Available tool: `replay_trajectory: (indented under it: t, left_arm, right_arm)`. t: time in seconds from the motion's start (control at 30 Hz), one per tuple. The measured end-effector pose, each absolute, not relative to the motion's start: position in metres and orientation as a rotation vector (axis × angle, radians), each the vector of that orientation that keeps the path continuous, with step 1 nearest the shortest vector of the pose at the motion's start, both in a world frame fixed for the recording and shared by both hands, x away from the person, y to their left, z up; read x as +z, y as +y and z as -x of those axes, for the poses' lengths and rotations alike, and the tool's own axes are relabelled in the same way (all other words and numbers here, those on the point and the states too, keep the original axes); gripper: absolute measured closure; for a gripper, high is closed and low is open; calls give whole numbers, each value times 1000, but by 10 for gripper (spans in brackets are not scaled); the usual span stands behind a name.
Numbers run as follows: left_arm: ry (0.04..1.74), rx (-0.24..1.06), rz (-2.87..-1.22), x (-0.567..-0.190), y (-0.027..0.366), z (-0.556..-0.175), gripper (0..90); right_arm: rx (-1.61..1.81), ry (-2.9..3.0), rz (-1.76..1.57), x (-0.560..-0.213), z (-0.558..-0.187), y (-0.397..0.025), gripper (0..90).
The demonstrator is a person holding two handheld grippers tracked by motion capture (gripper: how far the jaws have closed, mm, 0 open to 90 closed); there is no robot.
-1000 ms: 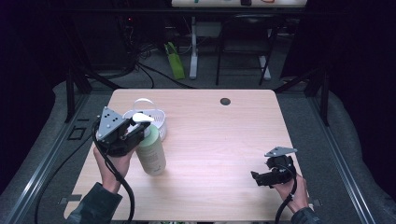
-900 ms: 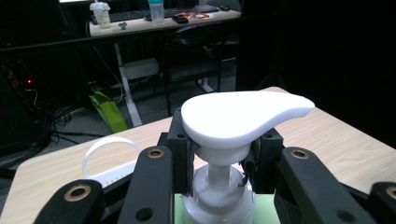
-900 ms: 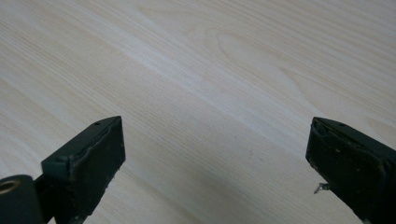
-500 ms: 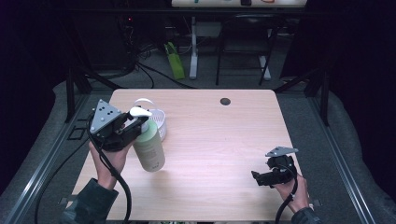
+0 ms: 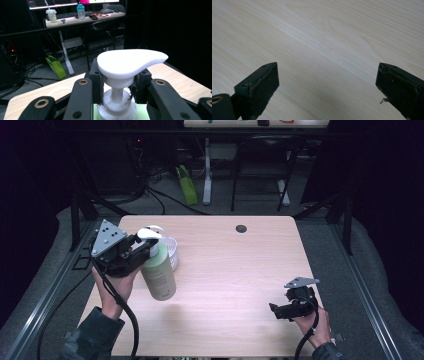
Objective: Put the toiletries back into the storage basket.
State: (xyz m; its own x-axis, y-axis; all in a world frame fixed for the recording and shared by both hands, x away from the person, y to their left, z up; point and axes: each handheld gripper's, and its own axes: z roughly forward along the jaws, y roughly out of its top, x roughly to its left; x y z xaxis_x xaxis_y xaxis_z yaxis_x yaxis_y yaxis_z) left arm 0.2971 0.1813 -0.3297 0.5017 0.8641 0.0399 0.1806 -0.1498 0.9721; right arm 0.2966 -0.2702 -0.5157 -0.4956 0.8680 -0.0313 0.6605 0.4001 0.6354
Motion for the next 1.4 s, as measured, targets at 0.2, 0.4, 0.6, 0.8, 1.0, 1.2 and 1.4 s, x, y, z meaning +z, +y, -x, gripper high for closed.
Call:
replay_trajectory:
  t: [0.2, 0.4, 0.6, 0.8, 1.0, 1.2, 1.4]
  left_arm:
    - [897, 782, -1628, -320, 182, -298, 678]
    - [892, 794, -1621, -313, 183, -299, 679]
    - [894, 799, -1615, -308, 184, -301, 679]
    - [893, 810, -1608, -302, 186, -304, 678]
    - [894, 821, -1600, -296, 187, -307, 678]
    - [895, 834, -1594, -291, 188, -309, 678]
    - [892, 848, -1589, -286, 189, -312, 678]
  right_arm:
    - [804, 2304, -1322, -516, -297, -270, 41]
    - [804, 2304, -1324, -515, -297, -270, 42]
    - [803, 2304, -1325, -516, -297, -270, 42]
    - [799, 2304, -1324, -515, -297, -271, 42]
    - [796, 2303, -1321, -515, -297, -271, 42]
    - [797, 2300, -1320, -515, -297, -272, 42]
    - [796, 2302, -1317, -515, -297, -271, 43]
